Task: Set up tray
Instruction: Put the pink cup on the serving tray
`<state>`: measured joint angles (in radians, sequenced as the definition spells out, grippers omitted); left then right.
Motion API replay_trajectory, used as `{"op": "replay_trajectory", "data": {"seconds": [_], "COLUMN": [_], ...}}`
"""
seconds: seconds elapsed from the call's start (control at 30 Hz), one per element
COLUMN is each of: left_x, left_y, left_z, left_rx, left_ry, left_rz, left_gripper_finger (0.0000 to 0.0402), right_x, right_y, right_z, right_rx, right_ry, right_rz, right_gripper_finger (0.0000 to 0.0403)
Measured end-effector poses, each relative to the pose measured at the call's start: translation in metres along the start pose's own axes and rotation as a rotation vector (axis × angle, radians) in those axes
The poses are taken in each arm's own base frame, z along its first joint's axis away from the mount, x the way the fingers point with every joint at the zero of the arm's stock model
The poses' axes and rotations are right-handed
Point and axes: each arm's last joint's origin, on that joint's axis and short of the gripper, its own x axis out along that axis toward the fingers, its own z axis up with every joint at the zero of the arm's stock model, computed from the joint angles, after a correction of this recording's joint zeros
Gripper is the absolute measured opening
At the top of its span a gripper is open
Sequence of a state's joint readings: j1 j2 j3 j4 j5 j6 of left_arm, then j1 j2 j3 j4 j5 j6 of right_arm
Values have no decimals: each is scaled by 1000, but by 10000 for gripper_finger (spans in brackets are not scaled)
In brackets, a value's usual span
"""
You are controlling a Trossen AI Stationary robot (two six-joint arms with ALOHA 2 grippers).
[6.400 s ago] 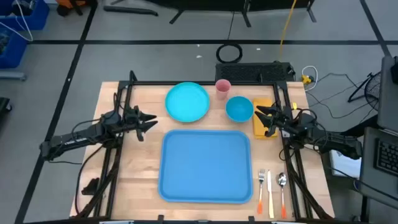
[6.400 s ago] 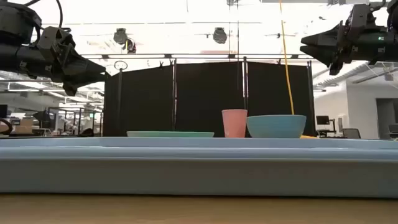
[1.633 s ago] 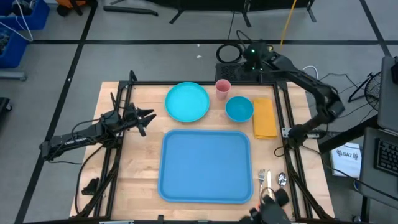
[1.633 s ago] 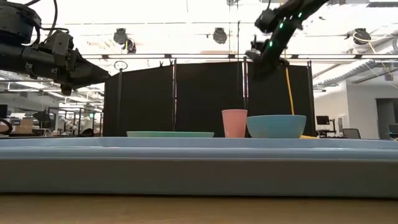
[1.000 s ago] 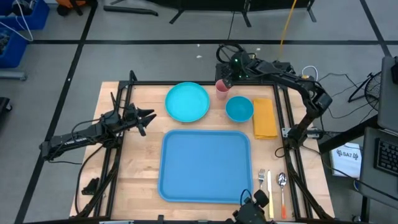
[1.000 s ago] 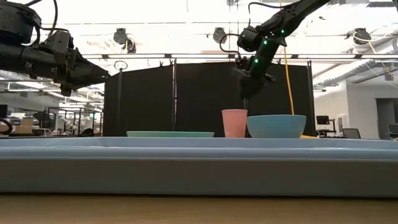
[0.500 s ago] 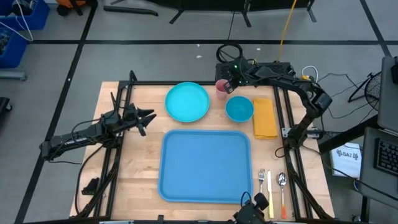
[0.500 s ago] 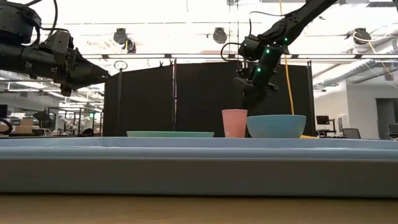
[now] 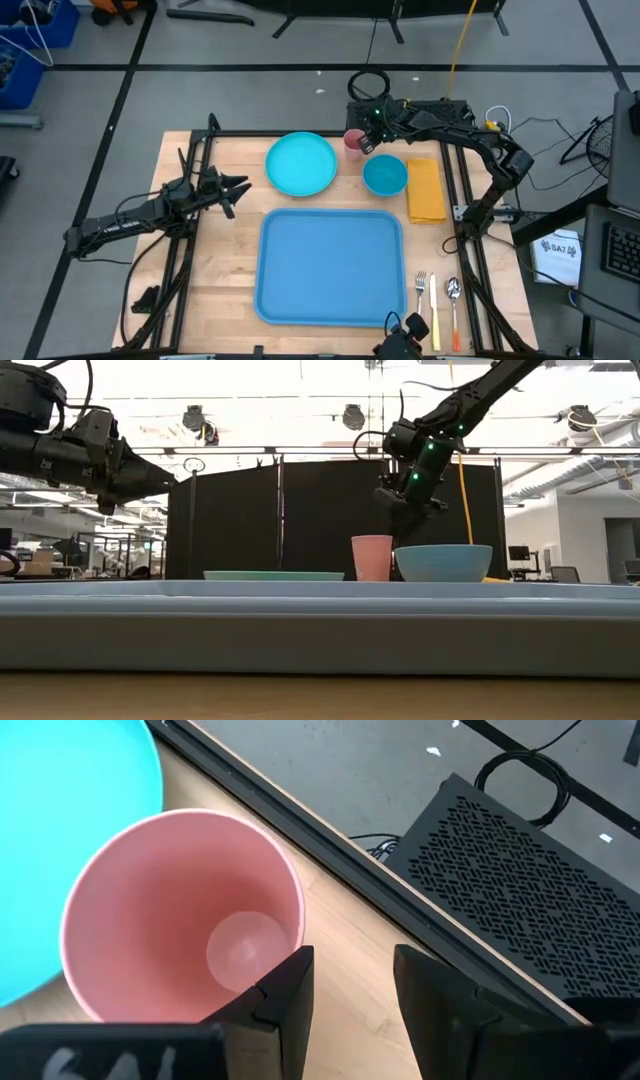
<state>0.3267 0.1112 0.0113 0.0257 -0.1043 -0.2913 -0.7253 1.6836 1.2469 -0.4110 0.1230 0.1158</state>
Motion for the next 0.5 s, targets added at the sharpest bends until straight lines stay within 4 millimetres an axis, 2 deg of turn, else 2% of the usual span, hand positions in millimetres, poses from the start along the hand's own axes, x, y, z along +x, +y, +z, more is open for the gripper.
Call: {"op": "replay_trajectory", "data": {"seconds": [0.5], "left_x": [0], "left_y": [0], "left_z": [0], "left_rx": [9], "left_ry": [0], "left_rz": [1], "left_gripper_finger": [152], "right_x": [0], "right_y": [-1], "right_z": [8], "right_rx": [19], "right_ry": [-78], "right_rz": [-24], "right_gripper_finger": [130]}}
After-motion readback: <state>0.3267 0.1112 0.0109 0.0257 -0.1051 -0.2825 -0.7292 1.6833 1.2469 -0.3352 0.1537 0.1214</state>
